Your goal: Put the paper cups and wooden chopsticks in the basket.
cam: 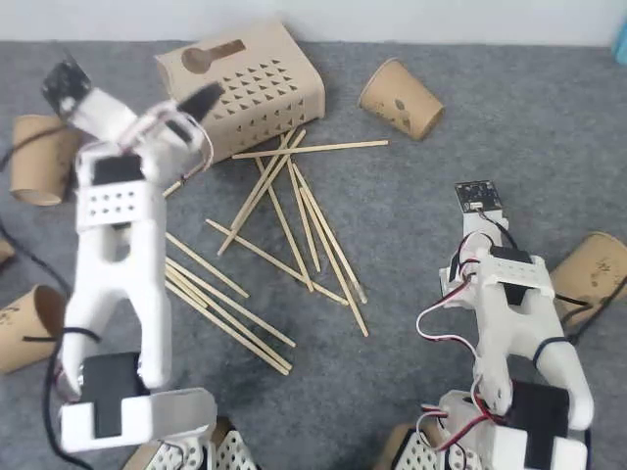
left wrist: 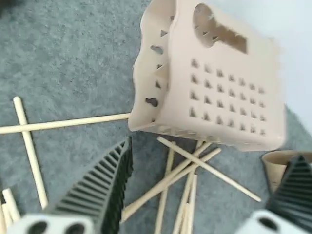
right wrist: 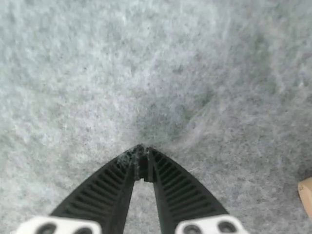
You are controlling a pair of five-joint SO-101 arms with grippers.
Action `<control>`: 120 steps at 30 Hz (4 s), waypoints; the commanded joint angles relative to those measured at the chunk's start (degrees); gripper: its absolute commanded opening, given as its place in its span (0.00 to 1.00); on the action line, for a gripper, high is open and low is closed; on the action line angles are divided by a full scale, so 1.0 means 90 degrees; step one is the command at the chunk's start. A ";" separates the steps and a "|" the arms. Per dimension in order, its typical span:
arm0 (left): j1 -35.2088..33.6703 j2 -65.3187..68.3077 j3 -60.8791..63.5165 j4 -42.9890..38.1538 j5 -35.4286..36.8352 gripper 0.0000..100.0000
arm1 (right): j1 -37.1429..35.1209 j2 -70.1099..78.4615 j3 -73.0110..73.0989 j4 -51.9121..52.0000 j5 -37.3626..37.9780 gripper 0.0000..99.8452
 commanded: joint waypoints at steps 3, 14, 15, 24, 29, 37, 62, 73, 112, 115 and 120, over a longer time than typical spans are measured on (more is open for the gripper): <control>0.0000 -0.0020 0.0767 -0.1221 -0.0029 0.45 | -0.0063 -0.0337 -0.0020 -0.0054 0.0078 0.01; 0.0000 0.2354 -0.0474 -0.1944 -0.0029 0.45 | -0.0073 -0.0337 -0.0020 -0.0044 0.0088 0.01; 0.0000 0.2520 -0.0601 -0.1944 -0.0029 0.45 | -0.0073 -0.0337 -0.0020 -0.0044 0.0088 0.01; 0.0449 0.2764 -0.0972 -0.1993 -0.0049 0.45 | -0.0083 -0.0347 0.0039 -0.0044 0.0342 0.01; 0.0742 0.2823 -0.0952 -0.2969 -0.0068 0.45 | -0.0083 -0.0347 0.0049 -0.0044 0.0342 0.01; 0.0840 0.3223 -0.0972 -0.4298 -0.0068 0.45 | -0.0181 -0.0347 0.0068 -0.0044 0.0342 0.01; 0.0947 0.3184 -0.1675 -0.4308 -0.0049 0.01 | -0.0181 -0.0347 0.0068 -0.0044 0.0342 0.01; 0.0606 0.1446 -0.1705 -0.2979 0.0449 0.01 | -0.0181 -0.0347 0.0068 -0.0044 0.0342 0.01; 0.0000 -0.0127 -0.2672 -0.0840 0.2208 0.01 | -0.0181 -0.0347 0.0068 -0.0044 0.0352 0.01; -0.0010 0.0459 -0.3170 -0.0684 0.2227 0.01 | -0.0181 -0.0347 0.0068 -0.0044 0.0352 0.01; -0.0010 0.1582 -0.4791 0.0625 0.2422 0.01 | -0.0181 -0.0347 0.0068 -0.0044 0.0352 0.01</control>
